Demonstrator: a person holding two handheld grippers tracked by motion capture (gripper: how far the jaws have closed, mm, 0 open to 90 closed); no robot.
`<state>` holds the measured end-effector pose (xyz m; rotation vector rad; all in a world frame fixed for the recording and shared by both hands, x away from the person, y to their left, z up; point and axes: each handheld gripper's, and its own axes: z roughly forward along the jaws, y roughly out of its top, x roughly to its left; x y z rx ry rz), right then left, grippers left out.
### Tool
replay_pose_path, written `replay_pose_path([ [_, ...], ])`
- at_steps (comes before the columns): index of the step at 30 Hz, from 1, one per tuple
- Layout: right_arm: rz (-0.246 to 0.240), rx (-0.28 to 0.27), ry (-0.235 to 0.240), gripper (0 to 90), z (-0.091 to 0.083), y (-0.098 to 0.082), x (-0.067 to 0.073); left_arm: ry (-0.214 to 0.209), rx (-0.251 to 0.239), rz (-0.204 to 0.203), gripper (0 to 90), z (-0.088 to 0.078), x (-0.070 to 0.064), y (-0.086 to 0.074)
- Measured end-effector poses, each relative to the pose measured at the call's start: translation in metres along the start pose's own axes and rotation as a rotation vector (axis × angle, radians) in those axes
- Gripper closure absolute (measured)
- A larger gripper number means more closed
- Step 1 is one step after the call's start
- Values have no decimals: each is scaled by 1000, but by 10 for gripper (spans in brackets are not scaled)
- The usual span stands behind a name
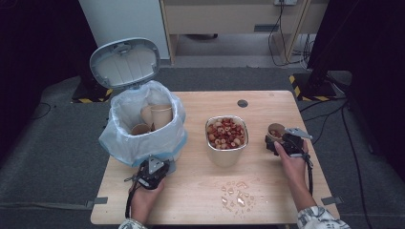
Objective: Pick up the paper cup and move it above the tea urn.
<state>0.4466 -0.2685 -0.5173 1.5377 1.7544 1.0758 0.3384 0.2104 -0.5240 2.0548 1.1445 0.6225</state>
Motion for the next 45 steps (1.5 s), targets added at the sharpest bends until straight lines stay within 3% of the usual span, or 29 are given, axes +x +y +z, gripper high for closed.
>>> replay_pose_path([
  [14, 14, 13, -9, 111, 5, -1, -4, 2, 1, 3, 863, 0, 0, 0],
  [19, -20, 19, -11, 113, 6, 4, 0, 2, 2, 2, 863, 0, 0, 0],
  [21, -17, 20, -7, 112, 7, 6, 1, 2, 2, 3, 863, 0, 0, 0],
  [24, 26, 19, 1, 114, 10, 9, -1, 2, 2, 3, 863, 0, 0, 0],
  [29, 18, 29, 0, 113, 15, 4, 0, 1, 2, 3, 862, 0, 0, 0],
  [38, 6, -13, 5, 228, 18, 4, -2, 3, 2, 4, 861, 0, -1, 0],
  [45, -27, -36, 17, 267, 19, 3, -2, 3, 2, 4, 861, 0, -1, 0],
])
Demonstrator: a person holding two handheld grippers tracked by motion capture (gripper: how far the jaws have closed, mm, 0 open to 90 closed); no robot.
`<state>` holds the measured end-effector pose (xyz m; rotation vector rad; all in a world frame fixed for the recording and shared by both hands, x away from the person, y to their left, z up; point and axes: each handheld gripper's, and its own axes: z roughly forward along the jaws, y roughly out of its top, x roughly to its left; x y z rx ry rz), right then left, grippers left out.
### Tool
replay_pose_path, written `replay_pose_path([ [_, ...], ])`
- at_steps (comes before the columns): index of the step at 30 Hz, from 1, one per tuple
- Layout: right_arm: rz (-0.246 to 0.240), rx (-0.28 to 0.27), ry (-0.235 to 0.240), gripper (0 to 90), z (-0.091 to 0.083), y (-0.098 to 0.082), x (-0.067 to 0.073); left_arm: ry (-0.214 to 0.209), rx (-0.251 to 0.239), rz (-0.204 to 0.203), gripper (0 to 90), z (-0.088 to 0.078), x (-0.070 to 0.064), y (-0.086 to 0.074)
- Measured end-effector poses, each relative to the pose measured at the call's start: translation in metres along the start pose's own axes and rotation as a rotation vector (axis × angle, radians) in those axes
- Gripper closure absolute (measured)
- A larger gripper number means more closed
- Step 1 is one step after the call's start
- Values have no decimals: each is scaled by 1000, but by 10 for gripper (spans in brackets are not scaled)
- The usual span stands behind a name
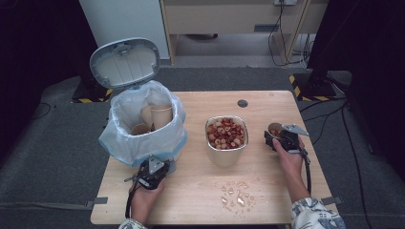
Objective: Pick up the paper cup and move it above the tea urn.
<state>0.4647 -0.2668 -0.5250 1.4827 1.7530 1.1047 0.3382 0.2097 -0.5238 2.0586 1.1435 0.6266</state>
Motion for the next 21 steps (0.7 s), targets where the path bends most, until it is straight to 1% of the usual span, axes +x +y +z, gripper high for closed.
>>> replay_pose_path([
  [3, -13, 2, 5, 272, -1, 0, 0, 1, 0, 1, 861, 0, 0, 0],
  [5, -37, -5, 6, 278, -4, 3, 1, 1, 0, 0, 861, 0, 0, 0],
  [11, -45, -23, 17, 282, -13, 9, 0, 2, 0, 1, 861, 0, 0, 0],
  [13, -65, -14, 18, 282, -17, 14, 0, 3, 0, 0, 861, 0, 0, 0],
  [14, -68, -20, 25, 282, -22, 19, -1, 3, 1, 1, 861, 0, 0, 0],
  [16, -81, -21, 22, 282, -28, 26, -1, 3, 1, 0, 861, 0, 0, 0],
  [17, -81, -21, 22, 282, -28, 26, -1, 3, 1, 0, 861, 0, 0, 0],
  [19, -86, -27, 27, 282, -31, 33, -1, 3, 1, 0, 861, 0, 0, 0],
  [20, -96, -32, 26, 282, -36, 41, -1, 3, 1, -1, 861, 0, 0, 0],
  [21, -96, -32, 26, 282, -36, 41, -1, 3, 1, -1, 861, 0, 0, 0],
])
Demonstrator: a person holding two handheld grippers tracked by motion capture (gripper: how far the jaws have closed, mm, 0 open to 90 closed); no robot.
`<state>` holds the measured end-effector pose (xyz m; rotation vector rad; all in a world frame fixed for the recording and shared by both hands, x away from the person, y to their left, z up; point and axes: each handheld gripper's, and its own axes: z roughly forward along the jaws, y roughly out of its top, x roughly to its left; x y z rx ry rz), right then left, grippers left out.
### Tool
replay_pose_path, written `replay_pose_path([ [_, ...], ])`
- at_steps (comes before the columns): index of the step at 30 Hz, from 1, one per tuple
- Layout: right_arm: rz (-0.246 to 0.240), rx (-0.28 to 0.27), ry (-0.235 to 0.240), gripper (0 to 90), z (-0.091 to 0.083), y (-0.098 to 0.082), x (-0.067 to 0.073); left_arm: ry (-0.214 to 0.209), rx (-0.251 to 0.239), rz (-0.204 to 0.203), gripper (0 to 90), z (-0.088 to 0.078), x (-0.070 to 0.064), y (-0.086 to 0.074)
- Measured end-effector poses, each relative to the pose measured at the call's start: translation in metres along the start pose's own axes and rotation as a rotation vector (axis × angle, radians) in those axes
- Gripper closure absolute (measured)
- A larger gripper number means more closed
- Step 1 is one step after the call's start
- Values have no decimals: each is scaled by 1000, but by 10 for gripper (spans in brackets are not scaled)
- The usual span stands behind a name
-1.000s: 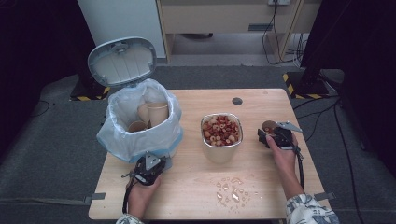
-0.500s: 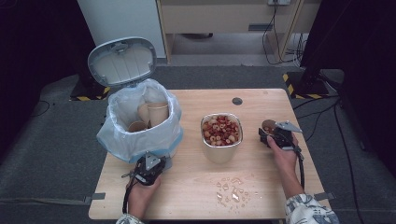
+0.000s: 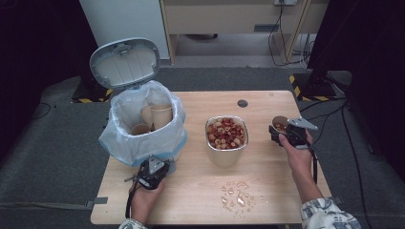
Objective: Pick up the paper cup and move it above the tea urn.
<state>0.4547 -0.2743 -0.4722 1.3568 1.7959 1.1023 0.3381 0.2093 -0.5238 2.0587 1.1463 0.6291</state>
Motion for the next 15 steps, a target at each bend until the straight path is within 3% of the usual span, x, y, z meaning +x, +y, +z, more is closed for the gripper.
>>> replay_pose_path([
  [15, -59, -20, 20, 293, -15, 44, -4, 0, 0, 0, 861, 0, 0, 0],
])
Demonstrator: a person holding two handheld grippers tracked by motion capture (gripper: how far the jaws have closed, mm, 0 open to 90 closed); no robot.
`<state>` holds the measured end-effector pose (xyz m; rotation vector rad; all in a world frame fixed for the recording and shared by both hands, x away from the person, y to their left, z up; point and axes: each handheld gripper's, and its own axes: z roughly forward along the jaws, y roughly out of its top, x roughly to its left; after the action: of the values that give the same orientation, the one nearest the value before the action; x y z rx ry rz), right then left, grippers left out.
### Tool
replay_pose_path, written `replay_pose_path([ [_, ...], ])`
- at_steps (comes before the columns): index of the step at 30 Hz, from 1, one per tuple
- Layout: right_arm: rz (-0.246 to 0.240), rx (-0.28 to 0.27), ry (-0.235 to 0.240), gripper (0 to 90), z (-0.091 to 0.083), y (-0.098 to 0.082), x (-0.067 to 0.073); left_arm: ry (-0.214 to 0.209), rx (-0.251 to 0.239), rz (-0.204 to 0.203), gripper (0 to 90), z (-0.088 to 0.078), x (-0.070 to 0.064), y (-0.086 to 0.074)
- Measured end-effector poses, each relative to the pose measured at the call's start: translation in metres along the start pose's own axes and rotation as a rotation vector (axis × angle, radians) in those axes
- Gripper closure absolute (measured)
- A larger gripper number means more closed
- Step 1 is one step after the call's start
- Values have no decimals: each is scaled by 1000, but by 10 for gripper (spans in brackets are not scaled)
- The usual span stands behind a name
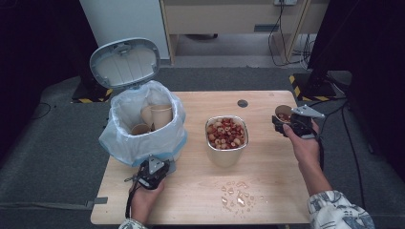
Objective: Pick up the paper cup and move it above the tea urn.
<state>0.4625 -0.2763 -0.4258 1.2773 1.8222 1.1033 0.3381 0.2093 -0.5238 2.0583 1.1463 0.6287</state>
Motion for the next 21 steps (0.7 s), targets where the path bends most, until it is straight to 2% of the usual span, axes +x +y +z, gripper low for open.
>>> replay_pose_path([
  [9, -53, -9, 13, 298, -2, 24, 6, 0, 0, 1, 861, 0, 0, 0],
  [12, -87, -10, 24, 300, -2, 36, 11, 0, 0, 1, 861, 0, 0, 0],
  [16, -94, -9, 27, 300, -2, 43, 14, 0, 1, 1, 861, 0, 0, 0],
  [17, -112, -11, 27, 300, -2, 49, 16, 0, 1, 2, 861, 0, 0, 0],
  [21, -125, -14, 30, 301, -1, 56, 18, -1, 1, 1, 861, 0, 0, 0],
])
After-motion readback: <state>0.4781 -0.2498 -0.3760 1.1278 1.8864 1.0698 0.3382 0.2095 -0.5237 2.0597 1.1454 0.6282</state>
